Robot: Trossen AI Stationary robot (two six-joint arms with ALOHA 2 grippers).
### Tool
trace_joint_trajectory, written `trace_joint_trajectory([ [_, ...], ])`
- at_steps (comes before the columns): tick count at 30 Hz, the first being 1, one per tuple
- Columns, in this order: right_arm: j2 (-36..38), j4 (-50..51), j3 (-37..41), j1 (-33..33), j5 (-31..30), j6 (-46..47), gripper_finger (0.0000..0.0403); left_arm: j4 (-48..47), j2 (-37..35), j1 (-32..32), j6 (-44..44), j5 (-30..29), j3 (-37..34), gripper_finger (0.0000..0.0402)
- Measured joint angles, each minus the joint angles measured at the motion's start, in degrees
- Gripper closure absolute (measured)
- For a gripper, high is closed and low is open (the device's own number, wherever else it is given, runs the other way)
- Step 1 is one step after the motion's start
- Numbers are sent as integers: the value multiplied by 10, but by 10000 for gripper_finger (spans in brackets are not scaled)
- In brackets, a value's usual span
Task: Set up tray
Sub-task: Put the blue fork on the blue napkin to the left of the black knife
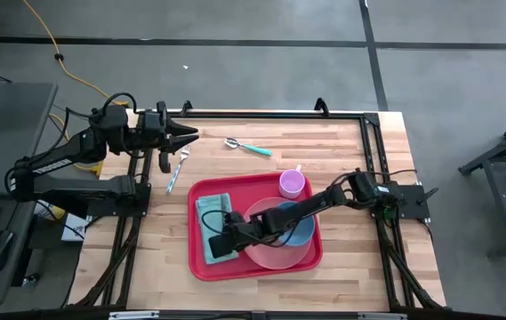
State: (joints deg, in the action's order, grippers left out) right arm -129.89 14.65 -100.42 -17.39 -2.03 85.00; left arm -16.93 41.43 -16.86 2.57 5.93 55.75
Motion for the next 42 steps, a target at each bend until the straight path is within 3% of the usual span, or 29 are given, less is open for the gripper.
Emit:
trace_joint_trajectory([
  [11, 73, -24, 0, 9, -73, -156, 326, -11, 0, 0, 2, 25, 0, 291],
  [19, 176, 17, 0, 37, -132, -304, 325, -22, -1, 0, 2, 25, 0, 291],
  [33, 384, 267, 0, 113, -249, -503, 325, -57, -1, 0, 8, 12, 0, 291],
  [42, 444, 470, 0, 211, -281, -476, 325, -145, 0, 0, -9, -86, 0, 291],
])
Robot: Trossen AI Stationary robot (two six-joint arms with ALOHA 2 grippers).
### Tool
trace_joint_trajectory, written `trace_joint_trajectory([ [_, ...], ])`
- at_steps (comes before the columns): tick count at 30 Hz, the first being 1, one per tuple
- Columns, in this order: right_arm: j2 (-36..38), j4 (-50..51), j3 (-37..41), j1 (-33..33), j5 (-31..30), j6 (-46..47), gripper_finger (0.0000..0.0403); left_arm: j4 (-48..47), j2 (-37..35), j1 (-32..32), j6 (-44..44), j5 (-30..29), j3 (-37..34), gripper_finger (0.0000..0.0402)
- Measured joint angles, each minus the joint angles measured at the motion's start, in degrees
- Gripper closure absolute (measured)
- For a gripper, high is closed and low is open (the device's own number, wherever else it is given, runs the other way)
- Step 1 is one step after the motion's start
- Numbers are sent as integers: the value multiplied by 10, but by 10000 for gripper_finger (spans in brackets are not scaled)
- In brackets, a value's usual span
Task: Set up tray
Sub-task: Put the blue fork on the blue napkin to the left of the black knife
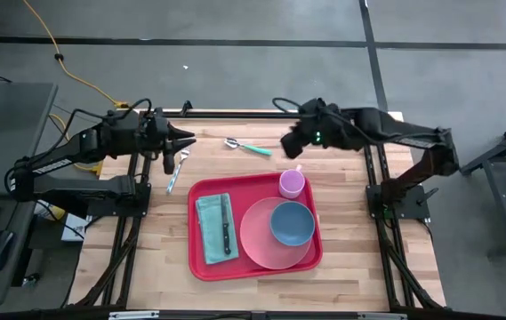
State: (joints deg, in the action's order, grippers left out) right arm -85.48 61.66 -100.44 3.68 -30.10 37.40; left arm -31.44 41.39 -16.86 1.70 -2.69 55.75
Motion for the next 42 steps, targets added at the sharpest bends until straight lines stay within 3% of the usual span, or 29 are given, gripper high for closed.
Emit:
trace_joint_trajectory([
  [8, 2, 111, 0, 93, 49, 45, 325, -81, 0, 0, -80, -133, 0, 291],
  [17, 2, 192, 0, 144, 43, 54, 325, -335, 8, 0, -169, -264, 0, 291],
  [26, 2, 206, 0, 172, 14, -17, 325, -439, 42, 0, -296, -253, -5, 291],
  [42, 2, 203, 0, 222, 65, -130, 325, -350, 92, 0, -311, -85, -177, 291],
])
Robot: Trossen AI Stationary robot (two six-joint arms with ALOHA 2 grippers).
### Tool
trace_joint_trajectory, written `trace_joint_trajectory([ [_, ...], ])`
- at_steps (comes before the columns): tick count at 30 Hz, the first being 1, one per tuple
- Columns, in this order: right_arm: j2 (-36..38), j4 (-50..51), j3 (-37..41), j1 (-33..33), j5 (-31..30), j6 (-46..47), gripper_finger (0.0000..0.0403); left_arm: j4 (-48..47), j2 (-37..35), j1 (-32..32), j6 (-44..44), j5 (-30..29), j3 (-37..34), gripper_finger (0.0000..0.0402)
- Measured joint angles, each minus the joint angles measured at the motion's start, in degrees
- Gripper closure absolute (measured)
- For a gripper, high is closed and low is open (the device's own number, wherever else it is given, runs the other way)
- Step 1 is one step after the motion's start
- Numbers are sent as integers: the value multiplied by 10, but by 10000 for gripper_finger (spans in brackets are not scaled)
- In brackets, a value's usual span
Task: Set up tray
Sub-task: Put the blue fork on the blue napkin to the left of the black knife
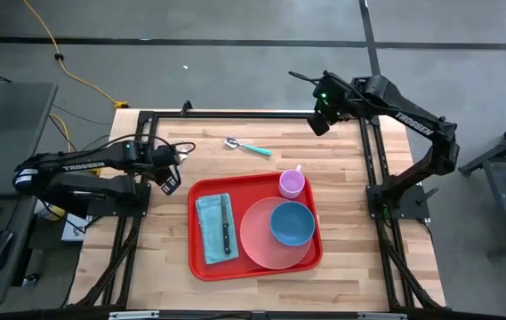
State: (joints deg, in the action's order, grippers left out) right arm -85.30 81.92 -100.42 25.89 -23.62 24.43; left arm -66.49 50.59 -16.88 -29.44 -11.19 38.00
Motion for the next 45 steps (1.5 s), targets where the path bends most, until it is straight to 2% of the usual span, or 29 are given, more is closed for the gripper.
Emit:
trace_joint_trajectory([
  [7, 0, -4, 0, 0, 2, -20, 325, 44, 12, -1, -26, -27, -3, 291],
  [12, 0, -10, 0, 0, 2, -30, 325, 85, 41, -16, -20, 13, -3, 277],
  [15, 0, -14, 0, 0, 2, -41, 325, 107, 74, -39, -8, 40, -3, 239],
  [22, 0, -14, 0, 0, 13, -62, 325, 90, 137, -107, -9, 79, -3, 116],
  [26, 0, -13, 0, 0, 17, -70, 325, 92, 162, -124, -8, 82, -3, 77],
  [29, 0, -13, 0, 0, 17, -78, 325, 97, 180, -133, -9, 93, -3, 73],
  [35, 0, -13, 0, 0, 17, -87, 325, 111, 214, -133, -12, 109, -3, 92],
  [45, 0, -13, 0, 0, 17, -108, 325, 120, 253, -136, -12, 113, -3, 101],
])
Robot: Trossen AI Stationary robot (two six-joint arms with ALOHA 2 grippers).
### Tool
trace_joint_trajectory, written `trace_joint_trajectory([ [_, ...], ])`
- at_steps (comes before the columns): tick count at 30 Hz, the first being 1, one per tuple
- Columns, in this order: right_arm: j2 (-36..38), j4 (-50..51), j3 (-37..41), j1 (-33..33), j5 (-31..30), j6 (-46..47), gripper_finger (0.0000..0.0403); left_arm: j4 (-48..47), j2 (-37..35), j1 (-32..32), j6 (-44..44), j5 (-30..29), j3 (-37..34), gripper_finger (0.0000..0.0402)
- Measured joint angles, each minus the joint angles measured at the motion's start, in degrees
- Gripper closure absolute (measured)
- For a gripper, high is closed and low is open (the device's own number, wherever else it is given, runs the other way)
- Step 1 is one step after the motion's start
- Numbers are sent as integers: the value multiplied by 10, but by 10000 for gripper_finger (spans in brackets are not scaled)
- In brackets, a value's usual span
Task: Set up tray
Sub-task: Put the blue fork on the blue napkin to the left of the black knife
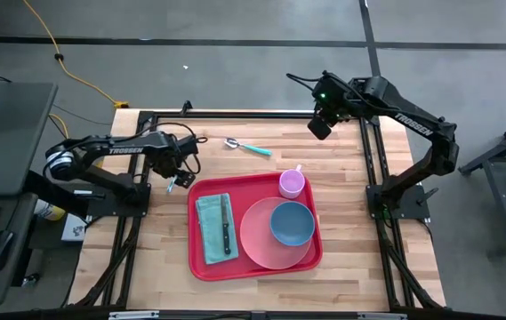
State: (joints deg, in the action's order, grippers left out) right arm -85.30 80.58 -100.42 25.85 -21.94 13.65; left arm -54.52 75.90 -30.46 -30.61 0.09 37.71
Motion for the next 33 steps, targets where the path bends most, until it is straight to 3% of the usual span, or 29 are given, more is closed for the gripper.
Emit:
trace_joint_trajectory([
  [10, 0, 0, 0, 0, -1, -16, 325, 23, 36, -43, 46, 52, 0, 107],
  [16, 0, 0, 0, 0, -2, -22, 325, 11, 38, -66, 63, 41, 0, 115],
  [33, 0, -19, 0, 0, -4, -34, 325, 31, 36, -89, 87, 64, -45, 187],
])
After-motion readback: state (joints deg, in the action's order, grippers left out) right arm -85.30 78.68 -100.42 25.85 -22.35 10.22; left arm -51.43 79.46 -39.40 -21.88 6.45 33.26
